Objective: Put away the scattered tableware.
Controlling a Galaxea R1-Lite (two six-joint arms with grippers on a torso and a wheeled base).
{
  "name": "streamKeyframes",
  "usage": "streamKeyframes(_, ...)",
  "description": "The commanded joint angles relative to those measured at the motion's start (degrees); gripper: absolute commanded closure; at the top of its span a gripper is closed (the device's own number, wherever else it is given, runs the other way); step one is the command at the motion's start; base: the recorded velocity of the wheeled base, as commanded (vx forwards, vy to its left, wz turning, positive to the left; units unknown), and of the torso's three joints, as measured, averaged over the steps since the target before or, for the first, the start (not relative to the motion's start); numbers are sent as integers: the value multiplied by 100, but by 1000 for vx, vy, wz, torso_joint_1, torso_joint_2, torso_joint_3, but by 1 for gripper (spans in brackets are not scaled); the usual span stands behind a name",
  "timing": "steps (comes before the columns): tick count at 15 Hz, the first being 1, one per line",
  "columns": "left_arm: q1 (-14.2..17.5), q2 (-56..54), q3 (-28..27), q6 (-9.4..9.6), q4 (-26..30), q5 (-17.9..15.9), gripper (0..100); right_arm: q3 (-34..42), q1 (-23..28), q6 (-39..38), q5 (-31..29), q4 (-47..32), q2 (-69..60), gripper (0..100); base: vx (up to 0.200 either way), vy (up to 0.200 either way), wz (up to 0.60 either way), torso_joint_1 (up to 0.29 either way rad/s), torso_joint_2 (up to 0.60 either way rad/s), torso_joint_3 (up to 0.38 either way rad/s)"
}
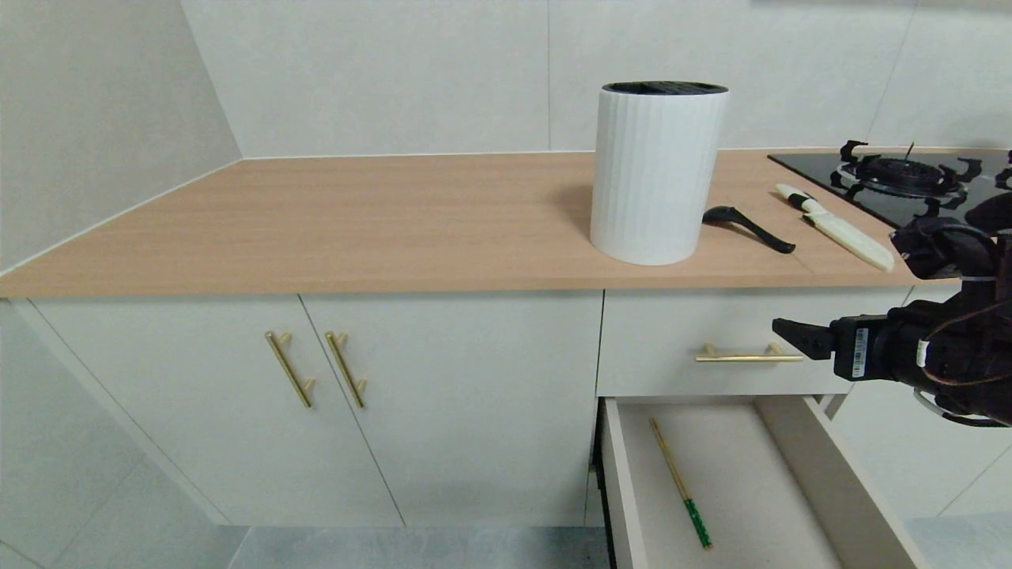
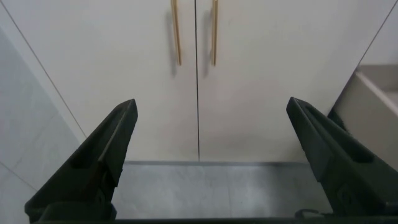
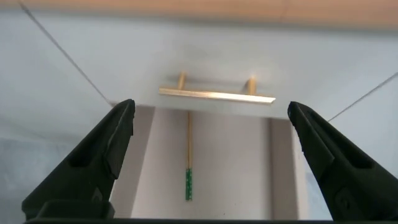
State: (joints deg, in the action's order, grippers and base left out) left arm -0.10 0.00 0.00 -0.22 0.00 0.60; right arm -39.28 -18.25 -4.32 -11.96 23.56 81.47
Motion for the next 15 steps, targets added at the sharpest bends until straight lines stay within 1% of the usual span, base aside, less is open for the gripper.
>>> streamKeyframes(1, 1, 0, 0, -4, 0, 2, 0, -1, -3, 1, 1, -1, 0, 0, 0, 0, 0, 178, -466, -295)
streamKeyframes(8, 1, 0, 0, -4, 0, 2, 0, -27, 6, 1, 1, 8, 44, 0, 0, 0, 0, 199, -476, -281)
streamKeyframes(11, 1, 0, 0, -4, 0, 2, 0, -71, 129, 10, 45, 43, 71, 0, 0, 0, 0, 75, -162, -100)
streamKeyframes(12, 1, 0, 0, 4, 0, 2, 0, -238, 181, 62, 88, 236, 220, 0, 0, 0, 0, 22, -51, -27)
streamKeyframes(13, 1, 0, 0, -4, 0, 2, 0, -625, 410, 194, 124, 289, 616, 0, 0, 0, 0, 0, 0, 0)
streamKeyframes(15, 1, 0, 0, -4, 0, 2, 0, -1354, 559, 247, 150, 245, 1161, 0, 0, 0, 0, 0, 0, 0)
